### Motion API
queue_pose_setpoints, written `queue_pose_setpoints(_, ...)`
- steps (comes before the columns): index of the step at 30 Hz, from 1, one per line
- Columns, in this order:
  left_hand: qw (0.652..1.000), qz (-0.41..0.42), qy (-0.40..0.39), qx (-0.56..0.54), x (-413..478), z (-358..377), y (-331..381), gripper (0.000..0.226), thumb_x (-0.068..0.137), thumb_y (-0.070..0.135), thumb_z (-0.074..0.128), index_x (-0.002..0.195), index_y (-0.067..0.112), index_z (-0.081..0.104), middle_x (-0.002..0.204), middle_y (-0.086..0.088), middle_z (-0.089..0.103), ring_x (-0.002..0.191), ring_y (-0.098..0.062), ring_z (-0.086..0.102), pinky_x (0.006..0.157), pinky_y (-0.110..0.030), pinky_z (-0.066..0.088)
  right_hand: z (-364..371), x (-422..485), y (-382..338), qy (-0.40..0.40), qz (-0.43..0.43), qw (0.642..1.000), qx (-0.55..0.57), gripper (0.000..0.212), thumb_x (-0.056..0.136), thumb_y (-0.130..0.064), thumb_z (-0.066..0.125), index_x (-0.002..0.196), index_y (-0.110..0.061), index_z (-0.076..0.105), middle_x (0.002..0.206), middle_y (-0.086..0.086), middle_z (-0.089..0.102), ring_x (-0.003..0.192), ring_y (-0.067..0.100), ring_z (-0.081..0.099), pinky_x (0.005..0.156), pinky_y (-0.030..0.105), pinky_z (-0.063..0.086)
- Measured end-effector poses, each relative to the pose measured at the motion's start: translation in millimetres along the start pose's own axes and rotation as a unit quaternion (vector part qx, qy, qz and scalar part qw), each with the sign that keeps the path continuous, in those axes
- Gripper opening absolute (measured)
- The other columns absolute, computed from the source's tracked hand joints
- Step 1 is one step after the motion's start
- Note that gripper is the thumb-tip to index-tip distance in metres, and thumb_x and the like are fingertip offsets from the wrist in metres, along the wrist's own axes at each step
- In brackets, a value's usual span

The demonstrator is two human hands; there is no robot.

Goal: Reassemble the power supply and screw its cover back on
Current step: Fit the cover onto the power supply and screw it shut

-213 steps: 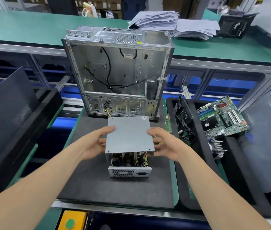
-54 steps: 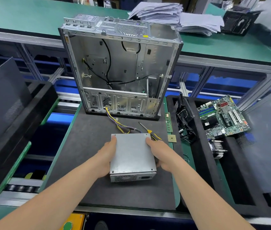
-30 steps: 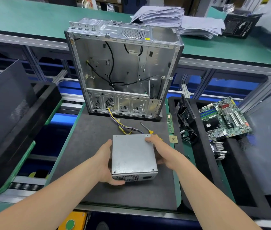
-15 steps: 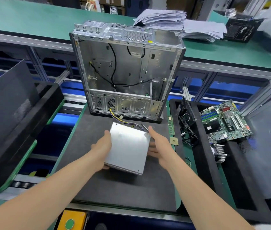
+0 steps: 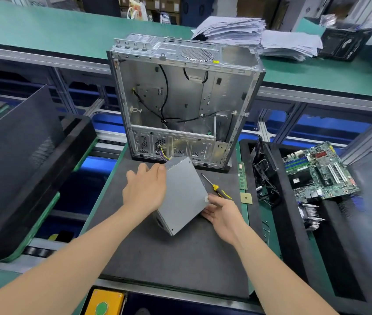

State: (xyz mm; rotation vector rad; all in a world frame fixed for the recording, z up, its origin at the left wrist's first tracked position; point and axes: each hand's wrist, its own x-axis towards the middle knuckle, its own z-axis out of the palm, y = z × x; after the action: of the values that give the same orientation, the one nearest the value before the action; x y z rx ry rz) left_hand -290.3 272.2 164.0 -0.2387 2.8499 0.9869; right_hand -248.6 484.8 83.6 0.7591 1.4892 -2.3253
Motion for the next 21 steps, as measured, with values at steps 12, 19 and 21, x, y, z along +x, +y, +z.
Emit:
queue_pose_setpoints(12, 0.994, -0.041, 0.052, -0.089, -9, 11, 4, 0.034, 0.102, 0.044, 0.039, 0.121, 0.055, 0.066, 0.121, 0.011, 0.049, 0.112, -0.022, 0.030, 0.089, -0.042, 0.021, 18, 3, -51, 0.050, -0.175, 0.953, -0.241, 0.036, 0.074, -0.031, 0.073, 0.110, -0.034, 0.076, 0.111, -0.010, 0.076, 0.112, 0.012, 0.069, 0.099, 0.036, 0.054)
queue_pose_setpoints(19, 0.906, -0.177, 0.057, -0.381, -34, 15, 25, 0.074, 0.087, 0.028, 0.072, 0.146, 0.059, 0.039, 0.168, 0.007, -0.010, 0.154, -0.023, 0.012, 0.120, -0.051, 0.026, 51, 2, -75, -0.041, -0.027, 0.961, -0.273, 0.089, 0.069, -0.080, 0.065, 0.146, -0.036, 0.057, 0.153, -0.007, 0.054, 0.142, 0.022, 0.049, 0.122, 0.055, 0.030)
queue_pose_setpoints(21, 0.851, -0.239, 0.031, -0.466, -37, 18, 27, 0.098, 0.081, 0.025, 0.076, 0.156, 0.052, 0.019, 0.166, 0.000, 0.012, 0.143, -0.025, 0.036, 0.106, -0.047, 0.044, 55, -1, -75, -0.027, -0.010, 0.960, -0.279, 0.103, 0.062, -0.090, 0.063, 0.151, -0.037, 0.051, 0.159, -0.009, 0.044, 0.148, 0.023, 0.039, 0.121, 0.056, 0.027)
